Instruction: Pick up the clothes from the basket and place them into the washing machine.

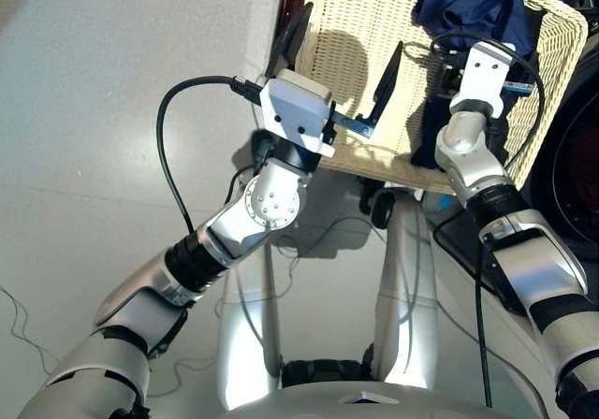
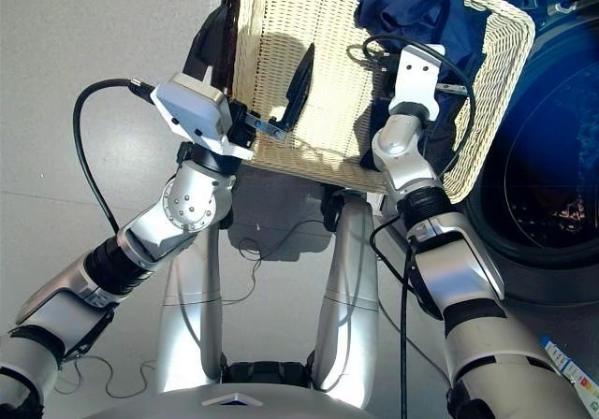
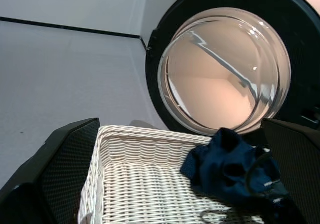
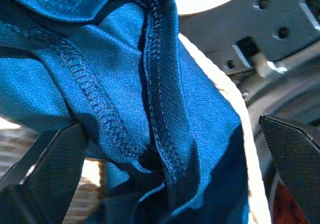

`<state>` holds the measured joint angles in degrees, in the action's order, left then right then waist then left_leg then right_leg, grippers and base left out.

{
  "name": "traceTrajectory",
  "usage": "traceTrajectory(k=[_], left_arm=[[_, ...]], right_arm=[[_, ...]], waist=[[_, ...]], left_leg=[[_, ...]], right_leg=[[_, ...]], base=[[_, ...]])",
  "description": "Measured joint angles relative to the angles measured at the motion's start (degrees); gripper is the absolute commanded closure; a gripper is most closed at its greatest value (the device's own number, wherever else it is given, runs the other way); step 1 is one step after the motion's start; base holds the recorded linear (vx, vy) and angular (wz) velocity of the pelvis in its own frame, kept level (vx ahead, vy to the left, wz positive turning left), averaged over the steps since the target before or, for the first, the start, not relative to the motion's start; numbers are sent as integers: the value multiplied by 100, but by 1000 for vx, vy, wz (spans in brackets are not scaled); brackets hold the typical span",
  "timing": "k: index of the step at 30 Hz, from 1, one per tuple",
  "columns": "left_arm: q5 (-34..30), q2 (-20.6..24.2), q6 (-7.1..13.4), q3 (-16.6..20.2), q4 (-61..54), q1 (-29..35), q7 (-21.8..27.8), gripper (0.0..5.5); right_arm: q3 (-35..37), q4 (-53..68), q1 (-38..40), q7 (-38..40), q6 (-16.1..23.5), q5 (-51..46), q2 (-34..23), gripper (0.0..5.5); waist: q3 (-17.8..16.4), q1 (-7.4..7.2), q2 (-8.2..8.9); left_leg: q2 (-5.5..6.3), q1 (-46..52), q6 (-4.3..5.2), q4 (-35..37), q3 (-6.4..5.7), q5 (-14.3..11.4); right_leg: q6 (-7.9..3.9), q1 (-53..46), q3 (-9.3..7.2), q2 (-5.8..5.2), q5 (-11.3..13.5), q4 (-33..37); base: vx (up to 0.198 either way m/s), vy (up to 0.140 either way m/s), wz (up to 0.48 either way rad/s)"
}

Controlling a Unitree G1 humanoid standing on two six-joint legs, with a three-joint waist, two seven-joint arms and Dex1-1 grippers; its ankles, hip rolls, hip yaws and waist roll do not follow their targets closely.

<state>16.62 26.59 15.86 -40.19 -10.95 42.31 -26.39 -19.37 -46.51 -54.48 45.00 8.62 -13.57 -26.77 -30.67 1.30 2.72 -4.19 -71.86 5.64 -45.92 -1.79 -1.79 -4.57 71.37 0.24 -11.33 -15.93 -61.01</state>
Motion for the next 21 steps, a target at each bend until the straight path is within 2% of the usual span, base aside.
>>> traceTrajectory(k=[7, 11, 12, 13, 16, 21], left_arm=[[-1, 5, -1, 0, 0, 0, -102, 0], [6, 4, -1, 1, 0, 1, -89, 0], [9, 4, -1, 1, 0, 2, -81, 0], [13, 17, -1, 1, 0, 0, -75, 0], [29, 85, 0, 0, 0, -1, 33, 0], [154, 143, -1, 3, -1, -12, 151, 0]], right_arm=[[165, -6, 0, 193, -77, 94, 0, 0], [144, -52, -1, -35, -34, -110, -9, 0], [132, -67, -1, -185, -8, -233, -15, 140], [122, -124, -5, -370, 73, -413, -18, 544], [-82, -397, -38, -933, 171, -933, -111, 550], [-280, -548, -39, -1419, 206, -1279, -265, 550]], waist=[[0, -93, 1], [0, -105, 2], [0, -106, 2], [0, -104, 2], [0, -99, 2], [0, -102, 2]], left_leg=[[37, -47, -37, -50, -2, -20], [37, -54, -49, -75, -2, -26], [36, -54, -53, -78, -1, -25], [36, -54, -58, -87, -2, -22], [36, -65, -66, -132, -2, -35], [34, -58, -48, -157, -2, -51]], right_leg=[[-30, 0, -2, -17, -10, 0], [-38, 0, 0, -18, -13, -3], [-38, 0, 0, -17, -13, -4], [-38, 0, 1, -16, -13, -7], [-47, 0, 1, -16, -18, -35], [-46, 0, 8, -14, -19, -72]], base=[[0, 0, 0], [0, 0, 0], [0, 0, 0], [0, 0, 0], [0, 0, 0], [0, 0, 0]])
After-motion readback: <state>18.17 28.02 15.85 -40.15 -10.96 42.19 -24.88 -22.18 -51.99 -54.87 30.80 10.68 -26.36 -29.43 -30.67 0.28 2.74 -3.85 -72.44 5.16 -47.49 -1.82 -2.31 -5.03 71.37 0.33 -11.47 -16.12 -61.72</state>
